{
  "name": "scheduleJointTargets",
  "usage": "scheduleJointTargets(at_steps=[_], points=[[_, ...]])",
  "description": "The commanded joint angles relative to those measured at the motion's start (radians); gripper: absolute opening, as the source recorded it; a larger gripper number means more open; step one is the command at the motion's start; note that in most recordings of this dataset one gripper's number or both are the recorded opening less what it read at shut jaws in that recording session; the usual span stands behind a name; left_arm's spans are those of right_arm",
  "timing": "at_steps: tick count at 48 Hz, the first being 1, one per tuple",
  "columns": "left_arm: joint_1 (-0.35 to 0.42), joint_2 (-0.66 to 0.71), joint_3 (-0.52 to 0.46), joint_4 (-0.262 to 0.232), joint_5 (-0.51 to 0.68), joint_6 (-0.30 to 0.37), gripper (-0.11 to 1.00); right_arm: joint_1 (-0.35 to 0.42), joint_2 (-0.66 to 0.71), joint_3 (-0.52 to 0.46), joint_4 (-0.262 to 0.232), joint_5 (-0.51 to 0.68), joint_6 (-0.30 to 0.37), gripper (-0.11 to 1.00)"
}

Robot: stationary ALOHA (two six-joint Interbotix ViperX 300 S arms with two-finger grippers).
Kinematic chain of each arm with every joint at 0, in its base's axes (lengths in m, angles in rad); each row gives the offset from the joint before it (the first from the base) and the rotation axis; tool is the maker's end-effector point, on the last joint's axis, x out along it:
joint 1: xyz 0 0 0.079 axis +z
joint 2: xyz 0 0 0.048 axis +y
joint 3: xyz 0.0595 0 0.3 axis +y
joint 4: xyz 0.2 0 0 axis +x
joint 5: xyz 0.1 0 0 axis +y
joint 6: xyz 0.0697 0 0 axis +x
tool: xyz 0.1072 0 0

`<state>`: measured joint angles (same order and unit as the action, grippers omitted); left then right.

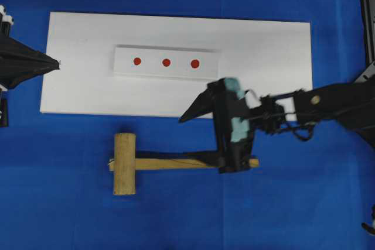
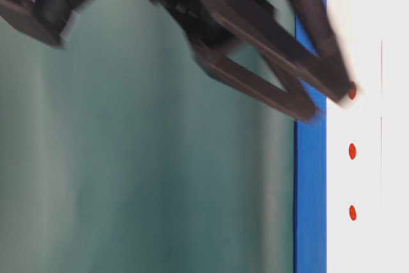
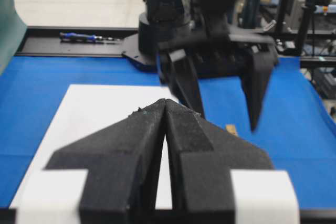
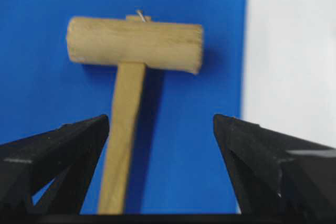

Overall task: Hit the mark with a hammer.
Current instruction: 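Lower the right gripper and close it on the mallet handle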

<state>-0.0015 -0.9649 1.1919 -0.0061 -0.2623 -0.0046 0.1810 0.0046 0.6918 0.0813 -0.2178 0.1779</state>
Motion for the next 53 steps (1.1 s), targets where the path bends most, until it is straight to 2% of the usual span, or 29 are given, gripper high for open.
scheduleJointTargets(at_steps=[1,8,17,45,48,53], points=[[-0.003,0.003,-0.011,-0.002,-0.006,-0.002,0.0,0.018,0.052,-0.035,0.041,-0.074,0.003,0.91],[-0.003,0.005,-0.008,-0.002,-0.005,-0.002,0.0,0.046,0.14,-0.051,0.11,-0.15,0.003,0.91],[-0.002,0.002,-0.006,-0.002,-0.005,-0.002,0.0,0.074,0.233,-0.067,0.178,-0.181,0.002,0.91],[-0.002,0.002,0.003,-0.002,-0.005,-0.002,0.0,0.098,0.35,-0.107,0.181,-0.172,-0.011,0.89],[-0.002,0.002,0.005,-0.002,-0.006,-0.002,0.0,0.1,0.351,-0.114,0.176,-0.163,-0.018,0.83],[-0.002,0.002,0.003,-0.002,-0.005,-0.003,0.0,0.1,0.353,-0.12,0.161,-0.153,-0.021,0.56]])
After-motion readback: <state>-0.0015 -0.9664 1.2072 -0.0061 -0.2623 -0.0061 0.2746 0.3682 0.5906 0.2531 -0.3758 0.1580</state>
